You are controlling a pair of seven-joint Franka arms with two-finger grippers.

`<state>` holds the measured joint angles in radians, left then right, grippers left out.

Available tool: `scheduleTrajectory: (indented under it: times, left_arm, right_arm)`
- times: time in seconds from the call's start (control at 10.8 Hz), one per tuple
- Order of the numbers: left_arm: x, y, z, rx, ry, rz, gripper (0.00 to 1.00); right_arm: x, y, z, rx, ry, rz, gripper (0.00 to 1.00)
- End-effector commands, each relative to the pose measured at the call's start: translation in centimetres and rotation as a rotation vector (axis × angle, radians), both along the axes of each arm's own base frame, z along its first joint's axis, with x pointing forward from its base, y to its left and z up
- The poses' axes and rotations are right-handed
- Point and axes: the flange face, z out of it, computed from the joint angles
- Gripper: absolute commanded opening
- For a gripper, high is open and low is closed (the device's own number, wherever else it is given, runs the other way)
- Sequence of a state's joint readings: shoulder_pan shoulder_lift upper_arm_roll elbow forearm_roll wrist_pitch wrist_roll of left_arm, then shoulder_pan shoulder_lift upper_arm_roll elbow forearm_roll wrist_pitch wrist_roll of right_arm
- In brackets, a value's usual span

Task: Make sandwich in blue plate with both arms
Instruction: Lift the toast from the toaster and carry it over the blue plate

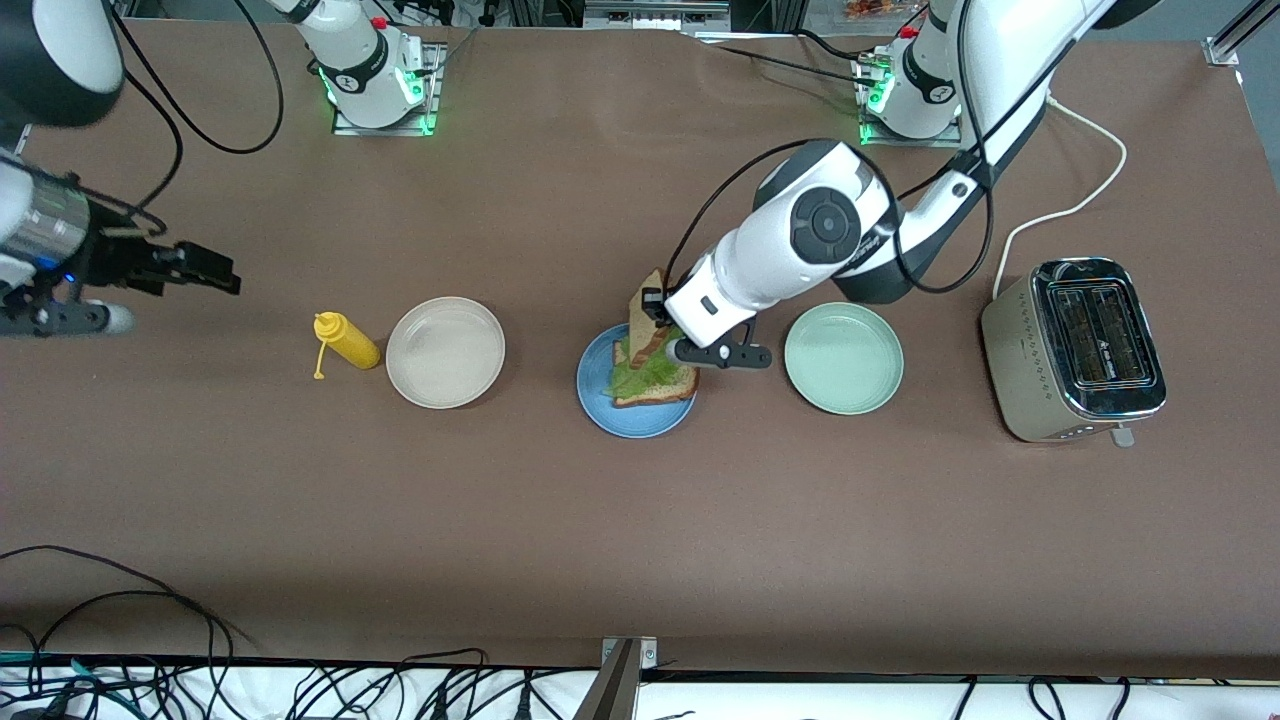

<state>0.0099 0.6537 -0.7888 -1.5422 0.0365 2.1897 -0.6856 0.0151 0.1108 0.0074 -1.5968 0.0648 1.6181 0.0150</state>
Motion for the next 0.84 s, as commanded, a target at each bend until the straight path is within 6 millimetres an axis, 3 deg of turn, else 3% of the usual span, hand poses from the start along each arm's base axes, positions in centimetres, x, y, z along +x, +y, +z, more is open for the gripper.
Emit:
scheduleTrajectory:
  times: [0.0,0.28,0.47,0.74]
  left_arm:
    - [2.5,-1.7,-2.7,-0.126,0.091,0.024,0.00]
    - [3.5,-1.4,-4.6,-0.191,0.097,0.036,0.00]
    - [4.3,-0.5,-5.1,-0.196,0.082,0.025,0.00]
    - [5.1,0.9,-7.3,-0.180,0.078,0.011,0.00]
  right_arm:
    - [-4.4,-1.2,3.7,-0.016,-0.043,-0.025,1.00]
    - [-4.9,-3.9,4.5,0.006,-0.033,-0.056,1.00]
    - [-5.2,-3.7,4.6,-0.001,-0.020,-0.046,1.00]
    - [-4.9,-2.9,4.2,-0.059,-0.022,-0.034,1.00]
